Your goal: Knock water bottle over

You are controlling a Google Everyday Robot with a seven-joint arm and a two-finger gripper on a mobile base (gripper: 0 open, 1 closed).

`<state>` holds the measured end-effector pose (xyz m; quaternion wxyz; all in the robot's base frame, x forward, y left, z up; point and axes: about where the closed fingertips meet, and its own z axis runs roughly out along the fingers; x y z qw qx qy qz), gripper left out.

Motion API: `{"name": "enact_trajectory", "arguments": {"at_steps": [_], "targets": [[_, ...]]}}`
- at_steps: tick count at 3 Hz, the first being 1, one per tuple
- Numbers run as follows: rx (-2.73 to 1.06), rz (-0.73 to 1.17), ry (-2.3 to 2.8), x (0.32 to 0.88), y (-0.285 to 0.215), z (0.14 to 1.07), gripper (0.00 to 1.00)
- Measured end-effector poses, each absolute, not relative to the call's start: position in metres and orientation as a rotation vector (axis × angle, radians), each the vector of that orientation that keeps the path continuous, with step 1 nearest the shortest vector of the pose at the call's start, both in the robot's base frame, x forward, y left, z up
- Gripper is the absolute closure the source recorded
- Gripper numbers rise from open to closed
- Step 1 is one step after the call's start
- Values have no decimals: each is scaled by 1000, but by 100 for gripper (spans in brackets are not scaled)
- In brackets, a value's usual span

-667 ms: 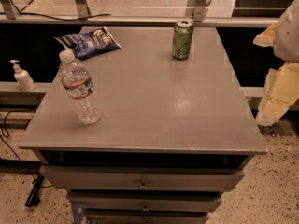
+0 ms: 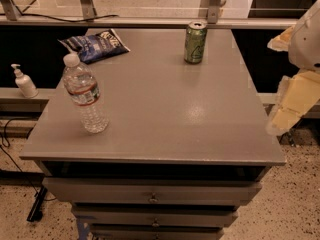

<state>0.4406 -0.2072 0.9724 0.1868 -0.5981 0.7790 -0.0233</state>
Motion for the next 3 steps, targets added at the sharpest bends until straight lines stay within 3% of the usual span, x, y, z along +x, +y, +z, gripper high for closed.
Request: {"name": "enact_trajectory", "arguments": {"at_steps": [3], "targets": [[-1408,371,1884,456,-53,937,0]]}}
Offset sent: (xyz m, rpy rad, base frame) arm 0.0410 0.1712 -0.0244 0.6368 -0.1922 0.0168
